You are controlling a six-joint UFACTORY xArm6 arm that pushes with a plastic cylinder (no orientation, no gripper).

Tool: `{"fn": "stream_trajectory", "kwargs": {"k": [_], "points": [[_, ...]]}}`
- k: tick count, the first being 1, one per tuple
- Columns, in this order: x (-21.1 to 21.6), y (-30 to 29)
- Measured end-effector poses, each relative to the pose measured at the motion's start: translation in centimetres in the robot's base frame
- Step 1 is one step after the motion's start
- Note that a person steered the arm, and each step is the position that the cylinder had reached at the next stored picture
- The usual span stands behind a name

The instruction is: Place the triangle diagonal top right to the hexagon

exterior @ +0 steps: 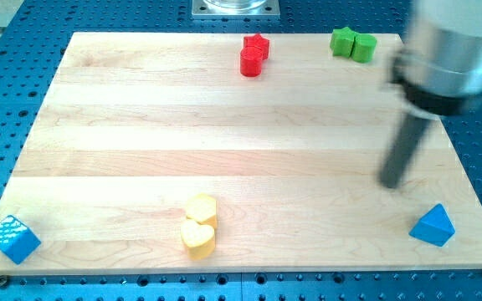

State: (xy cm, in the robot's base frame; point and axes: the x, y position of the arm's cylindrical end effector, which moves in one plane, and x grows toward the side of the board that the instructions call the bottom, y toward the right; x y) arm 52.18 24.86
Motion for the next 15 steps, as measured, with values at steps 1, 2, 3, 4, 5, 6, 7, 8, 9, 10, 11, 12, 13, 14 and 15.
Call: {"fn": "stream_trajectory", "kwargs": {"k": [1, 2, 3, 4, 5, 6, 7, 8, 9, 10, 11, 12, 13, 14, 15], "points": [[6.7, 7.7], [9.1, 5.4], [6.1, 1.9], [5.1, -0.1], [5.1, -0.9], [4.5, -2.6], [3.2, -5.9], [5.5, -4.5], [8.4, 1.3], [9.6, -0.8], [9.6, -4.3], [9.7, -4.4], [9.7, -6.5], [9.7, -9.4], [9.7, -13.0]]}}
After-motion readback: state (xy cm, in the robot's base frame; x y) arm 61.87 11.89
